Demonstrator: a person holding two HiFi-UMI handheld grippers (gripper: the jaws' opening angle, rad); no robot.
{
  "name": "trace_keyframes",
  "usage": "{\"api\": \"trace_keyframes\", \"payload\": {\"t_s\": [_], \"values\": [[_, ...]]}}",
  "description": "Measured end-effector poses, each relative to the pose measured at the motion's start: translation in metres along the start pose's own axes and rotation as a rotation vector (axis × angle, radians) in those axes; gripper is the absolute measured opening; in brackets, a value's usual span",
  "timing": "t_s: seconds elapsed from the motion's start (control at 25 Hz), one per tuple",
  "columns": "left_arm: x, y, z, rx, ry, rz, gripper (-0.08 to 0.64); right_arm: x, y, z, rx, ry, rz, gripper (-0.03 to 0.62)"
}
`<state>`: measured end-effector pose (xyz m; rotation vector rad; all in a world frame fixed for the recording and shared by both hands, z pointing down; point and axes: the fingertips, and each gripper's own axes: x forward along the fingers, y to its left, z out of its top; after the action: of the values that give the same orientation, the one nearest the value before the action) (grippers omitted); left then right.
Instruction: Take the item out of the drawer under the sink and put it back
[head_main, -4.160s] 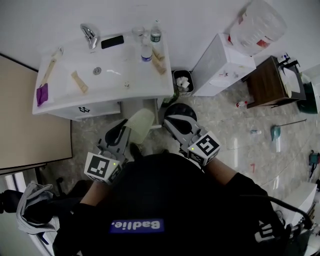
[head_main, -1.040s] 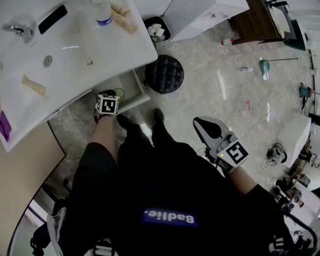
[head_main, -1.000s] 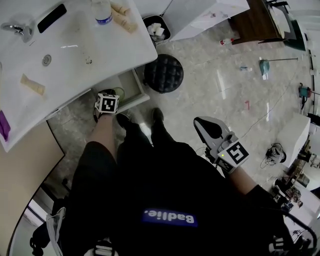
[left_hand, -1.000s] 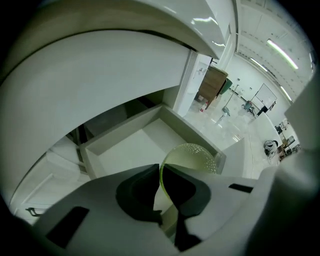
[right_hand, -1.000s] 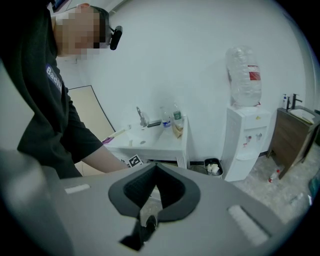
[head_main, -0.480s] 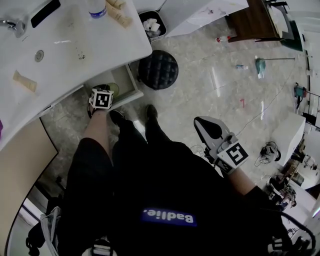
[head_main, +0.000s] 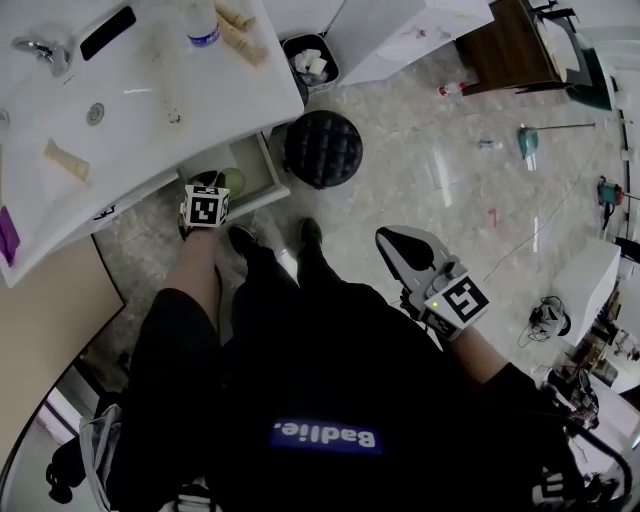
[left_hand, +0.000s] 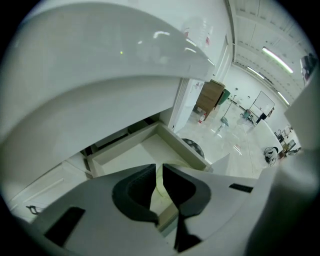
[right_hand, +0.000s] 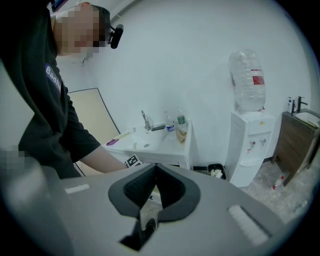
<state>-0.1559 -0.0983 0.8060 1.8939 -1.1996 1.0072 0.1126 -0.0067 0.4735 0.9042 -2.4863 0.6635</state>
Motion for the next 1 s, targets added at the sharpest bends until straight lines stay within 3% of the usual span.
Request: {"api": "trace_keyframes", "payload": {"t_s": [0.44,0.76,1.0], "values": [[-0.126,-0.052,0.057,-0.021,-0.275,-0.057,0.025,0.015,0.024,0.052,-0.062,-0.13,0.128,0.002],[-0.254,-0.105,0.11,-0.022,-0.56,-0.125,0.025,0.03,0.042,0.079,-0.101,-0.17,0.22,0.002],[-0.355,-0.143,0.154,0.058,-0.778,-0.143,0.025,0.041,0.068,0.108,-0.149,-0.207,0.332,0.002]]}}
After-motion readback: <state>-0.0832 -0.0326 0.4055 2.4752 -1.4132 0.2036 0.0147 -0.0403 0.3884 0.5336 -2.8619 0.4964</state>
